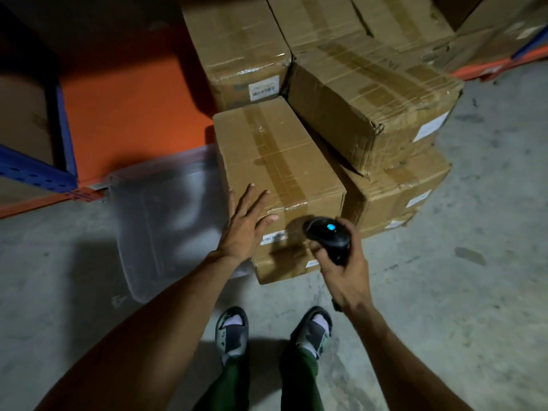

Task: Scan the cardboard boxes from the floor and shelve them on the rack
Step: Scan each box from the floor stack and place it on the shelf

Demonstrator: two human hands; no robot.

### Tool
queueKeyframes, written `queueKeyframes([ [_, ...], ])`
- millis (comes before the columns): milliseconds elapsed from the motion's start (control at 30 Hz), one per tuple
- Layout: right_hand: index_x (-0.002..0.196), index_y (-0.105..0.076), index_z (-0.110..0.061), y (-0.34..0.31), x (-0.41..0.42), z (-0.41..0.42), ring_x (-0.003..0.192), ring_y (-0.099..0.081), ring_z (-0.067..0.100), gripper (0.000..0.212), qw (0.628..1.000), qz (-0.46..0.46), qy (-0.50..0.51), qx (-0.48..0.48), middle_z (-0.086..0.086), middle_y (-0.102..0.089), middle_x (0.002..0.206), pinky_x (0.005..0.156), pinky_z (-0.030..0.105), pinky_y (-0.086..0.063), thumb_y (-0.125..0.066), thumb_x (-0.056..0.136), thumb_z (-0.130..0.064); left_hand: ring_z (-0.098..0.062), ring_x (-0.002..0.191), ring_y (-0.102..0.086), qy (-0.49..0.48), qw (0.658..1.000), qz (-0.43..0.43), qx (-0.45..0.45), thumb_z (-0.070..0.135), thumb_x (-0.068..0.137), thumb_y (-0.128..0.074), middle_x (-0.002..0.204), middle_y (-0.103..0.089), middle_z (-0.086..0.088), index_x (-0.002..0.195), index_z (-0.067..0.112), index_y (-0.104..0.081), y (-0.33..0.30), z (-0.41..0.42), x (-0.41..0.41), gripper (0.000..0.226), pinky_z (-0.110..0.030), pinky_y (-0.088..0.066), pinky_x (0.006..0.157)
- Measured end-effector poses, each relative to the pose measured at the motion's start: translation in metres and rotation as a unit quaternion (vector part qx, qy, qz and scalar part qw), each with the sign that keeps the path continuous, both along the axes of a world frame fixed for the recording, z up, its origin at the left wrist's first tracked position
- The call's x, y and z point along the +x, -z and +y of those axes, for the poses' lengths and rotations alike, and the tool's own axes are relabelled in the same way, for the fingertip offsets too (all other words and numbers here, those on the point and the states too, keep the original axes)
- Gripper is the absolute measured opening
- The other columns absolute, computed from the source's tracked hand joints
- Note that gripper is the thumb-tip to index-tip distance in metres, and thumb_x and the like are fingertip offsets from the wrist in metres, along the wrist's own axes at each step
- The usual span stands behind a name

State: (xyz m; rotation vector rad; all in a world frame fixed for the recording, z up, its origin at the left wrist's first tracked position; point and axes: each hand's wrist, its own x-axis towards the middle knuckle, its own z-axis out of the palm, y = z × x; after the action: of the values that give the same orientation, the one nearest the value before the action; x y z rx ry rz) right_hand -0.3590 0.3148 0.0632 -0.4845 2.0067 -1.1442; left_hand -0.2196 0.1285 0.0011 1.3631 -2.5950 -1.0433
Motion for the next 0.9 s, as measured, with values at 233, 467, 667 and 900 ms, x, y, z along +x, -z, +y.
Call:
queueKeyframes([
  [233, 0.132, -0.041, -0.064, 0.020, 0.062, 0.018, 0.105, -0.062, -0.019, 0.062, 1.000, 0.007, 0.004, 0.018, -0.048, -0.062, 0.108, 0.086, 0.006, -0.050, -0.069, 0.078, -0.069, -0.031, 0.155, 0.001, 0.063, 0.995, -0.030, -0.077, 0.054, 0.100, -0.037, 0.168, -0.011, 0.001, 0.156, 0.033, -0.027, 0.010, -0.007, 0.001, 0.061, -0.041, 0.012, 0.124],
  [467, 0.140, -0.046, -0.050, 0.048, 0.079, 0.011, 0.110, -0.067, 0.006, 0.070, 0.999, 0.031, -0.008, -0.009, -0.042, -0.062, 0.104, 0.093, 0.024, -0.055, -0.071, 0.075, -0.059, -0.032, 0.154, 0.002, 0.044, 0.996, 0.008, -0.074, 0.054, 0.100, -0.042, 0.166, -0.018, -0.003, 0.154, 0.032, -0.035, 0.018, -0.006, 0.004, 0.058, -0.041, 0.011, 0.124],
  [667, 0.138, -0.048, -0.042, 0.052, 0.082, 0.006, 0.111, -0.067, 0.008, 0.066, 0.998, 0.056, -0.017, -0.026, -0.039, -0.060, 0.109, 0.097, 0.033, -0.058, -0.074, 0.078, -0.051, -0.029, 0.155, 0.001, 0.056, 0.996, -0.026, -0.067, 0.062, 0.097, -0.036, 0.167, -0.013, 0.000, 0.156, 0.036, -0.028, 0.023, -0.011, 0.002, 0.065, -0.037, 0.013, 0.120],
  [900, 0.124, -0.038, -0.069, 0.050, 0.082, 0.005, 0.097, -0.064, -0.013, 0.060, 0.998, 0.058, -0.005, -0.015, -0.049, -0.059, 0.099, 0.086, 0.009, -0.049, -0.067, 0.072, -0.063, -0.029, 0.155, -0.004, 0.070, 0.992, -0.022, -0.099, 0.057, 0.099, -0.040, 0.166, -0.019, -0.005, 0.155, 0.032, -0.031, 0.020, -0.010, 0.003, 0.063, -0.044, 0.009, 0.124],
])
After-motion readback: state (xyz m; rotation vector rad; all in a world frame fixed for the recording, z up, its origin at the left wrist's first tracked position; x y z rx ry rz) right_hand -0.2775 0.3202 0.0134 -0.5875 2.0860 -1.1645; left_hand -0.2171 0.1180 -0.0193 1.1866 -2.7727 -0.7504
